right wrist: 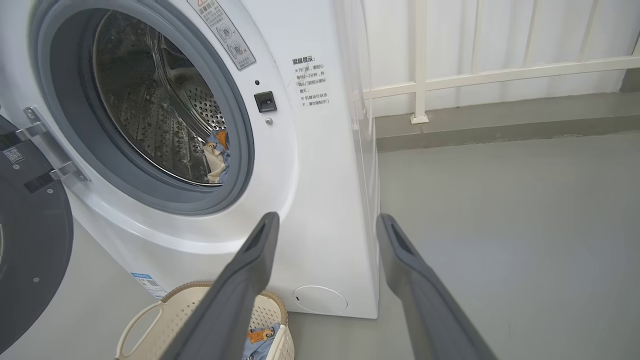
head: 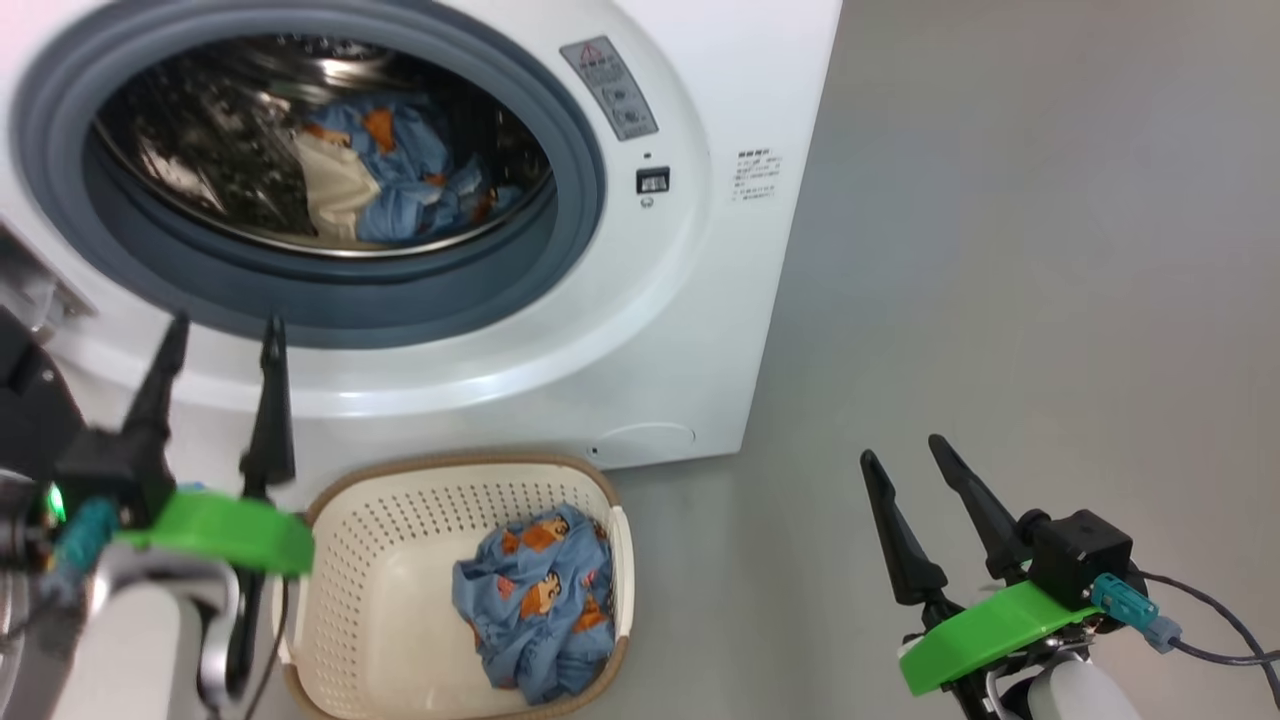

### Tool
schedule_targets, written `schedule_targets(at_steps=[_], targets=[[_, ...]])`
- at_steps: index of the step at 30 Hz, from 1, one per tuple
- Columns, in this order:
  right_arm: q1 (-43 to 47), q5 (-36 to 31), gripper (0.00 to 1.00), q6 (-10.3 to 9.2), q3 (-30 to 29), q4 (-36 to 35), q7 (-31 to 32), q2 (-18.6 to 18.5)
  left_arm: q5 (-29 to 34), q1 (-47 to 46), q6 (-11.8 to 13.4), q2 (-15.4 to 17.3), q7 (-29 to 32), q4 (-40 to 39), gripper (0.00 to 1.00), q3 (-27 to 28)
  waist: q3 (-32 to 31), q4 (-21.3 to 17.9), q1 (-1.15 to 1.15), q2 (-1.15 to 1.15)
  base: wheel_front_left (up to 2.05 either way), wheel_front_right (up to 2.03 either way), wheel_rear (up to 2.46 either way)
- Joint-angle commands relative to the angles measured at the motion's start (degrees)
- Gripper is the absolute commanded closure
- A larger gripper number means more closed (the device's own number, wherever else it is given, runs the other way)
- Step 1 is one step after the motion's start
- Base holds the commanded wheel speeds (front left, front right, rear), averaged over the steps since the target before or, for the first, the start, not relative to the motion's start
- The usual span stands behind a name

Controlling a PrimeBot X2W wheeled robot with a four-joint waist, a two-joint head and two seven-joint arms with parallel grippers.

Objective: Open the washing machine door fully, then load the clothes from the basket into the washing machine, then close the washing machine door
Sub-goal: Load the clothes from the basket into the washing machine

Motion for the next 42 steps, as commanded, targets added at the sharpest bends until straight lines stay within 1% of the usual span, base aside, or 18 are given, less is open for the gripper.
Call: schedule_targets(at_steps=[1, 10, 17, 22, 29, 34, 42], targets=[[0.12, -0.48, 0.00, 0.09, 1.34, -1.06, -0.27, 0.22, 0.44, 0.79, 0.47, 2.19, -0.36, -2.09, 0.00, 2.10, -1.86, 0.17, 0.00, 0.00, 0.00, 0.00, 0.00], [1.98, -1.36, 0.00, 0.09, 1.05, -1.15, -0.27, 0.22, 0.21, 11.26, 3.18, 2.17, -0.36, -7.85, 0.00, 4.56, -4.46, -0.01, 0.00, 0.00, 0.00, 0.00, 0.00], [2.99, -2.05, 0.00, 0.09, 0.88, -2.28, -0.27, 0.22, 0.14, 20.11, 5.41, 0.82, -0.36, -12.76, 0.00, 6.63, -5.02, -0.46, 0.00, 0.00, 0.00, 0.00, 0.00], [3.45, -2.76, 0.00, 0.09, 0.76, -3.24, -0.27, 0.17, 0.41, 24.22, 5.82, -0.27, -0.36, -14.76, 0.00, 7.61, -4.97, -0.80, 0.00, 0.00, 0.00, 0.00, 0.00], [4.09, -3.17, 0.00, 0.09, 0.33, -4.29, -0.27, 0.15, 0.96, 28.95, 6.20, -2.71, -0.36, -16.74, 0.00, 8.58, -5.19, -1.28, 0.00, 0.00, 0.00, 0.00, 0.00], [4.40, -3.24, 0.00, 0.09, -0.07, -4.61, -0.27, 0.16, 1.32, 30.51, 6.08, -3.48, -0.36, -17.38, 0.00, 9.72, -5.21, -1.49, 0.00, 0.00, 0.00, 0.00, 0.00], [4.62, -3.73, 0.00, 0.09, -0.04, -4.56, -0.27, 0.17, 1.64, 31.23, 5.67, -4.90, -0.36, -17.09, 0.00, 9.87, -5.04, -1.76, 0.00, 0.00, 0.00, 0.00, 0.00]])
